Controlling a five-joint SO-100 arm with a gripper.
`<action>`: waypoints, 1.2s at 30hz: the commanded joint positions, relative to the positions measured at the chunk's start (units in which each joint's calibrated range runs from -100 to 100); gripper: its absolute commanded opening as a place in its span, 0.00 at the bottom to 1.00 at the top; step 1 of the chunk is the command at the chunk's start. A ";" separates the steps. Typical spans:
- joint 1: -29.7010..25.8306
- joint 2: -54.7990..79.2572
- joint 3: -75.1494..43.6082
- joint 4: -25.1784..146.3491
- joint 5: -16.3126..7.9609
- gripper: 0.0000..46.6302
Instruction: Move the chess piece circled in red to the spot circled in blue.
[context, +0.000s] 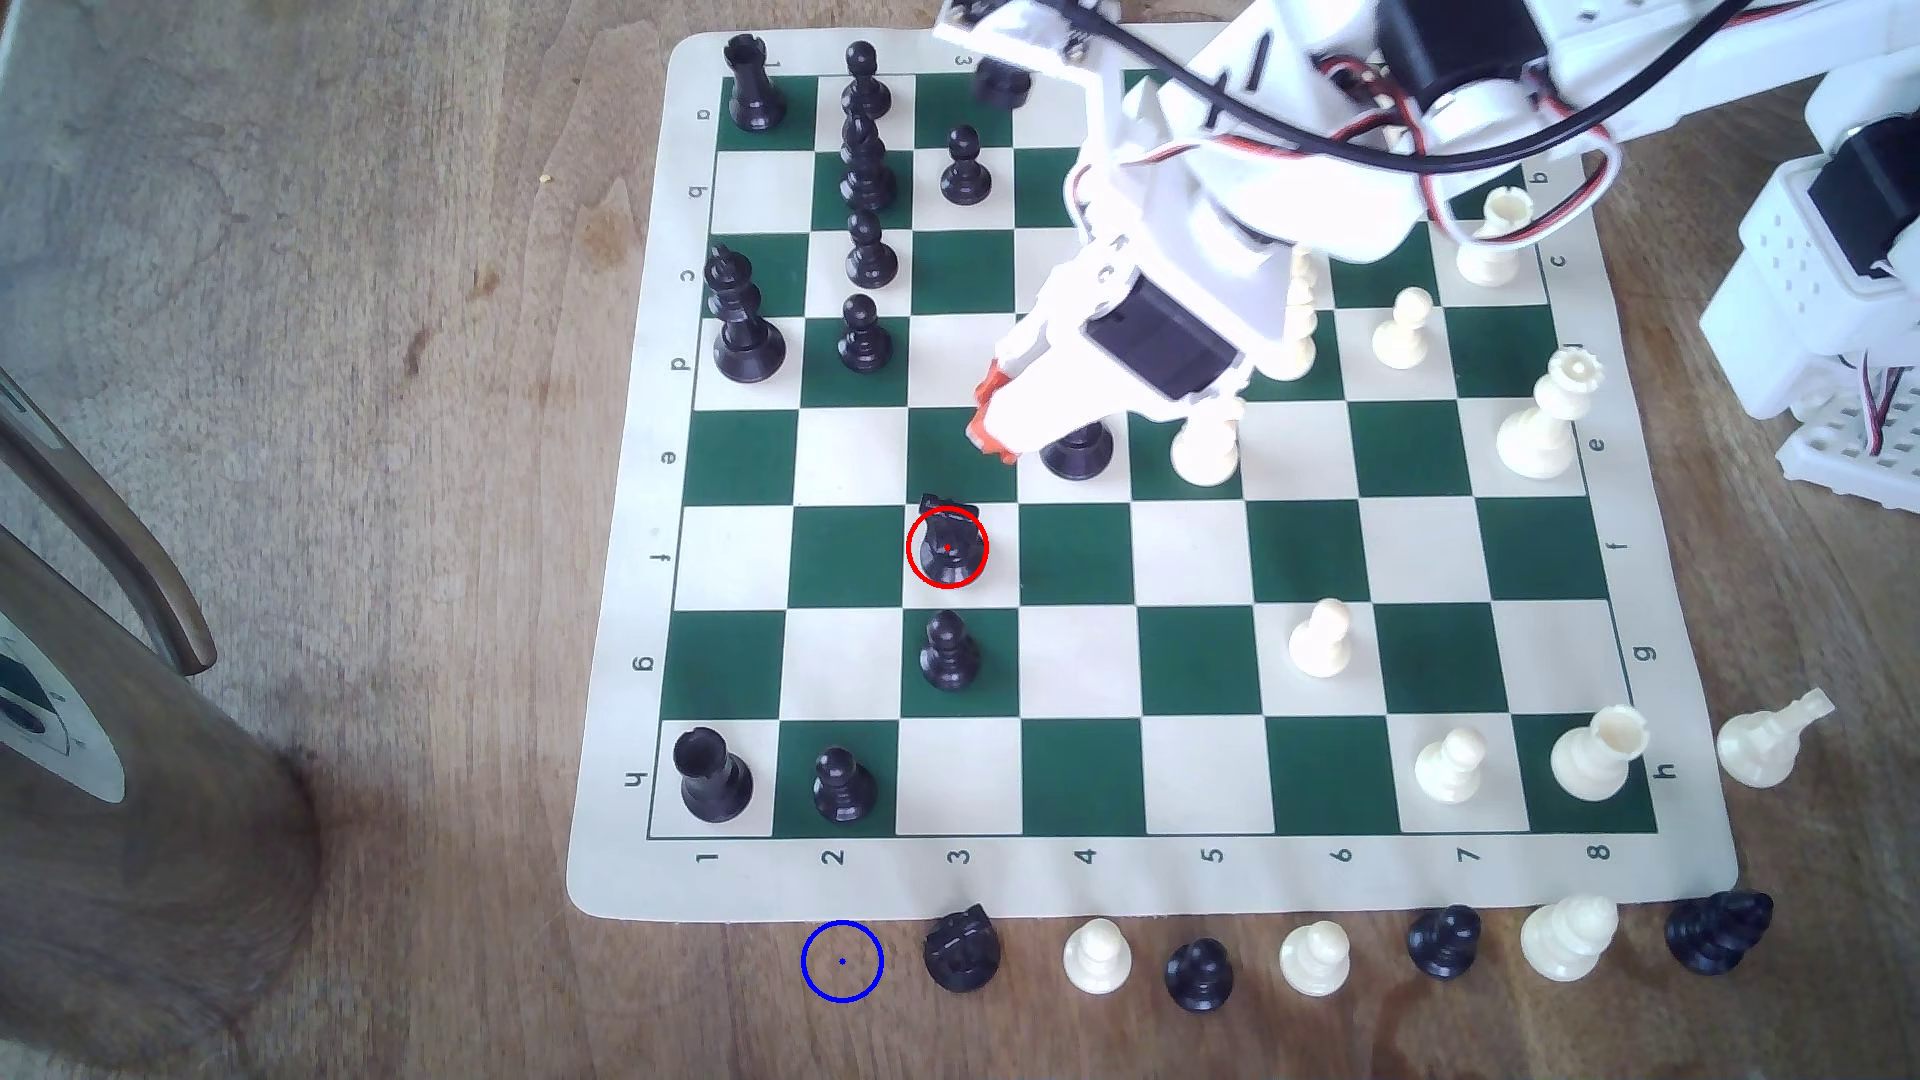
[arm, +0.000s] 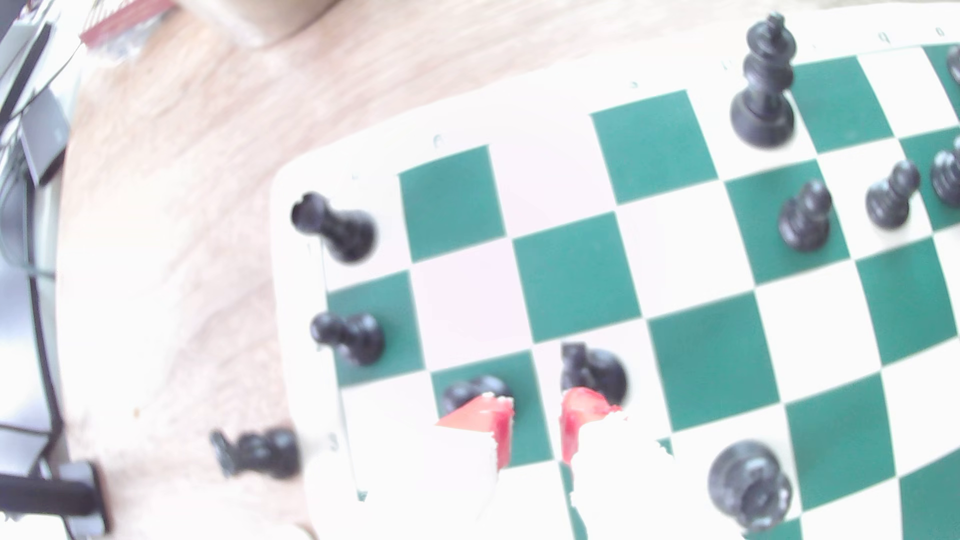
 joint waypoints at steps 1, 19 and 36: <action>-0.46 2.79 -8.61 0.32 -0.68 0.14; 0.24 12.64 -10.87 -2.96 1.61 0.24; 1.34 13.91 -6.70 -6.81 2.59 0.24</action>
